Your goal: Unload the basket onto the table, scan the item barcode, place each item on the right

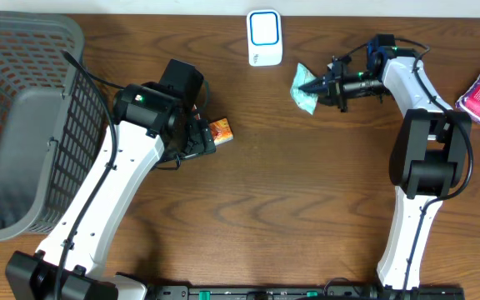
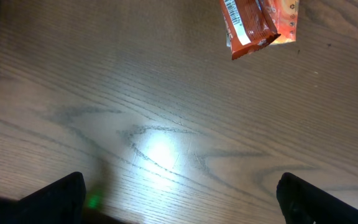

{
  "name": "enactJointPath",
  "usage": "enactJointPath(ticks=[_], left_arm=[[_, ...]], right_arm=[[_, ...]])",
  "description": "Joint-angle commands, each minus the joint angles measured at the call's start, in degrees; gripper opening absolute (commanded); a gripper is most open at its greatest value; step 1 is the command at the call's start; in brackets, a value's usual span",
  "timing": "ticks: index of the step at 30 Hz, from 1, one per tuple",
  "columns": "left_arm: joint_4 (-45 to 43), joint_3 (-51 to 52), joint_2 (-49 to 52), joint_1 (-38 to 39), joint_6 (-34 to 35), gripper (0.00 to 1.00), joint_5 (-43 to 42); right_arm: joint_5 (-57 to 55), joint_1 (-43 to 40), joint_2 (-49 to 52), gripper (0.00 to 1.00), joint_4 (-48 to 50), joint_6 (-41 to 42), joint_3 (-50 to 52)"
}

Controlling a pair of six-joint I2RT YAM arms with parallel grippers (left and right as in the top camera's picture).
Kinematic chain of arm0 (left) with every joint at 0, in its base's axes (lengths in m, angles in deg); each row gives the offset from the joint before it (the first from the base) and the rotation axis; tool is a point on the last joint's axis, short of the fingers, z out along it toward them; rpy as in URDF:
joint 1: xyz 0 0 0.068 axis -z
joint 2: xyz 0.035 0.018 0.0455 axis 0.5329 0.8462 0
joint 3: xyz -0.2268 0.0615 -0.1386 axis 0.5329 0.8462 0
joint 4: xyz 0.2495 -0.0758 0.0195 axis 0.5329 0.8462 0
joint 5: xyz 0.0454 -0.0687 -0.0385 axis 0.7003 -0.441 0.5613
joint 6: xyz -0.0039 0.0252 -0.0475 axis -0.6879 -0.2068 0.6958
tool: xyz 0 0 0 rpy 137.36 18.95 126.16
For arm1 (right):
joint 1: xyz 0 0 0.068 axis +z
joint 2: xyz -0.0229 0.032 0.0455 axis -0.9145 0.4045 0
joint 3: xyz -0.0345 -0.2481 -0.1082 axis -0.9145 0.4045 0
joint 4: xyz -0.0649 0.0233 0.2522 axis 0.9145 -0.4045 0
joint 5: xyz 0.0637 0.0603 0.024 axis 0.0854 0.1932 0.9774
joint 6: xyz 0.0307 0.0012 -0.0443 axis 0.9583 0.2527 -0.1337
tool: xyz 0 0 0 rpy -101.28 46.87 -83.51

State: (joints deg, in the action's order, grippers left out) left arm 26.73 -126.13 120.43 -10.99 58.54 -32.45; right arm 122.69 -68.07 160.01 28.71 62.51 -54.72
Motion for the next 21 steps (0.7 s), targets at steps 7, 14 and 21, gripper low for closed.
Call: enactJointPath(ticks=[7,14,21], left_arm=[[0.2,0.0,0.3,0.0,-1.0,0.98,0.3],[0.2,0.0,0.3,0.0,-1.0,0.98,0.3],[0.2,0.0,0.3,0.0,-1.0,0.98,0.3]], right_arm=[[14.1,1.4,0.7,0.02,-0.2,2.7,-0.1],[17.6,3.4,0.7,0.02,-1.8,-13.3,-0.1],[7.2,5.3,0.7,0.01,-11.4,-19.7,-0.1]])
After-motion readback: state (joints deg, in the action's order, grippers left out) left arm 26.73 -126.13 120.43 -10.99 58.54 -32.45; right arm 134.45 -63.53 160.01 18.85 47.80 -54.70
